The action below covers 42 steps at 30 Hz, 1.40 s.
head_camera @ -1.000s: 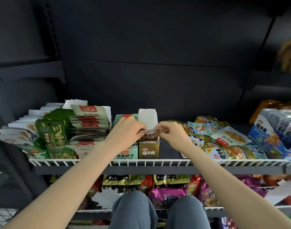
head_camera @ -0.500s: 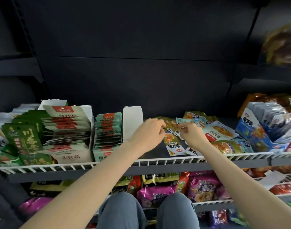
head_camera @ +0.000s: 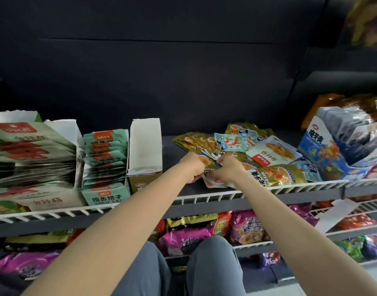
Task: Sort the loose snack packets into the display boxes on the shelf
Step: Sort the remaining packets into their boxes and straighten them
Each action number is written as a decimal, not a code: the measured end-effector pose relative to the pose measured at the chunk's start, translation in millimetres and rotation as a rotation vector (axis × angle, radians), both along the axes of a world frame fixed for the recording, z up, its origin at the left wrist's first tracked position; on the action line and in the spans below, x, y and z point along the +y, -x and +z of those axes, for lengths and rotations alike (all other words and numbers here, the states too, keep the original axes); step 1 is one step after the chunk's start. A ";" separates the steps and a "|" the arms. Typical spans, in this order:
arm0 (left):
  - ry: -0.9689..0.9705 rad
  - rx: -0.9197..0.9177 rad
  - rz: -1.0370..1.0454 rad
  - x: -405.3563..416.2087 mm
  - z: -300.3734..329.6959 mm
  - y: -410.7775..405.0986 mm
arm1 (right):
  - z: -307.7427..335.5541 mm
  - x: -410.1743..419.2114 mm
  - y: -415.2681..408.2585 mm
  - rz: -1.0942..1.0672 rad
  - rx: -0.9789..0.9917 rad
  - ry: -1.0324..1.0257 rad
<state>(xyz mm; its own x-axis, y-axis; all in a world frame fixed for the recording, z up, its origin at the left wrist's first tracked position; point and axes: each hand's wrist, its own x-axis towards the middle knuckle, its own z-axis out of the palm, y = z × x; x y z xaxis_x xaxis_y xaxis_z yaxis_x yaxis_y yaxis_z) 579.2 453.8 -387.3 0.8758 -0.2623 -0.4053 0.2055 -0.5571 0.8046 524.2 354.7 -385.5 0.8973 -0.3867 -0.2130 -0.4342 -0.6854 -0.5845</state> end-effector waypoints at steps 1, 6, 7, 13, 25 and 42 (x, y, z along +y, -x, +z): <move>0.011 -0.001 -0.001 0.9 0.4 0.0 | 2.9 -0.5 1.0 -0.010 0.000 -0.082; -0.003 -0.214 -0.007 9.0 1.6 -2.7 | 10.4 -1.3 8.8 -0.033 -0.087 -0.340; 0.011 -0.256 0.000 12.7 4.9 -3.0 | 10.8 -0.2 10.3 -0.042 -0.105 -0.366; 0.172 -0.417 0.000 51.5 33.5 16.8 | 29.7 19.5 22.6 -0.044 -0.277 -0.748; -0.076 -1.098 0.079 166.1 75.8 42.6 | 92.6 87.0 28.1 0.192 -0.661 0.237; -0.187 -1.082 -0.261 191.2 70.3 50.2 | 88.2 120.5 28.8 0.516 -0.588 0.281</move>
